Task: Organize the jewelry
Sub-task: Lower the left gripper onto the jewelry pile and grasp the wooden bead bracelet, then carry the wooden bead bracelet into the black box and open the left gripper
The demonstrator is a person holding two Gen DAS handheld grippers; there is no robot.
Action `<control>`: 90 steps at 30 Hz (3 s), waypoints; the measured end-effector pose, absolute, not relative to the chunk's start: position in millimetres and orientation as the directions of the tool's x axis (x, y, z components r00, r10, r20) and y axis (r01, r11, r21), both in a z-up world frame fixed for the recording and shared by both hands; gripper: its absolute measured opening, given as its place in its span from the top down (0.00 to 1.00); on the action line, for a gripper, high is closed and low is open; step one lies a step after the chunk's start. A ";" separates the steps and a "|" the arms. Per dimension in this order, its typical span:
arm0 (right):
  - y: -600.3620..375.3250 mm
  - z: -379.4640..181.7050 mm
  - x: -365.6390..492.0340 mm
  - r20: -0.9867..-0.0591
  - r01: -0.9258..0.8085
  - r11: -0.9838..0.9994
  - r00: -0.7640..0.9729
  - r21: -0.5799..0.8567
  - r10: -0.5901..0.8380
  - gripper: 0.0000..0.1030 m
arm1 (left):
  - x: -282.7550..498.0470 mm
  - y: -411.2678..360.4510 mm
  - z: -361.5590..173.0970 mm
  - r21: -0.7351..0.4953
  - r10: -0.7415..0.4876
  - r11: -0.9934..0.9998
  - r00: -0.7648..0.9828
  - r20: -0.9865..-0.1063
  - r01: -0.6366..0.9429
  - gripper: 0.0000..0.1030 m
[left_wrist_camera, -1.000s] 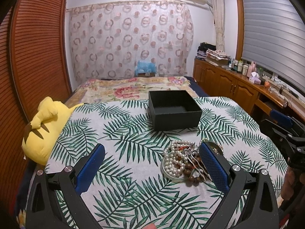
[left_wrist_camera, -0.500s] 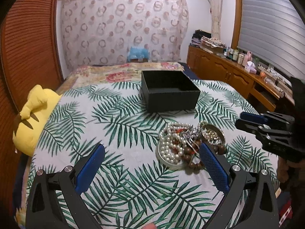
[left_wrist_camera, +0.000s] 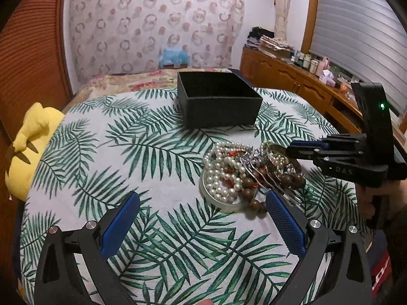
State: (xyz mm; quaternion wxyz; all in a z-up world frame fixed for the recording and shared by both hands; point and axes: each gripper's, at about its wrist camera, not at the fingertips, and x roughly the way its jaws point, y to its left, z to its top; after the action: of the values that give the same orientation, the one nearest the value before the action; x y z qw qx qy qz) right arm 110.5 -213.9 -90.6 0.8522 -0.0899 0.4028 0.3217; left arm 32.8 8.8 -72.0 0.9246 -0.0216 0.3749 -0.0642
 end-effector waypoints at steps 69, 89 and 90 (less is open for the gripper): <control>-271.5 -47.9 82.4 -0.642 -0.550 0.834 0.629 0.031 0.439 0.95 | 61.1 -51.4 34.5 -0.054 -0.393 0.894 0.722 -0.570 0.444 0.88; -192.7 -21.1 177.2 -0.633 -0.569 0.822 0.631 0.013 0.447 0.95 | 124.4 1.5 28.9 -0.015 -0.236 0.959 0.769 -0.594 0.283 0.88; -189.9 -21.3 181.9 -0.634 -0.568 0.823 0.632 0.014 0.447 0.95 | 127.3 3.4 28.8 -0.013 -0.230 0.961 0.770 -0.596 0.276 0.88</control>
State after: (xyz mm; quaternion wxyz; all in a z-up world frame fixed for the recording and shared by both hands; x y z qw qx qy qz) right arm 181.9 -189.9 -21.3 0.8984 -0.0938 0.3231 0.2824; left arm 127.3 3.4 28.8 0.9399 0.0375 0.3116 -0.1346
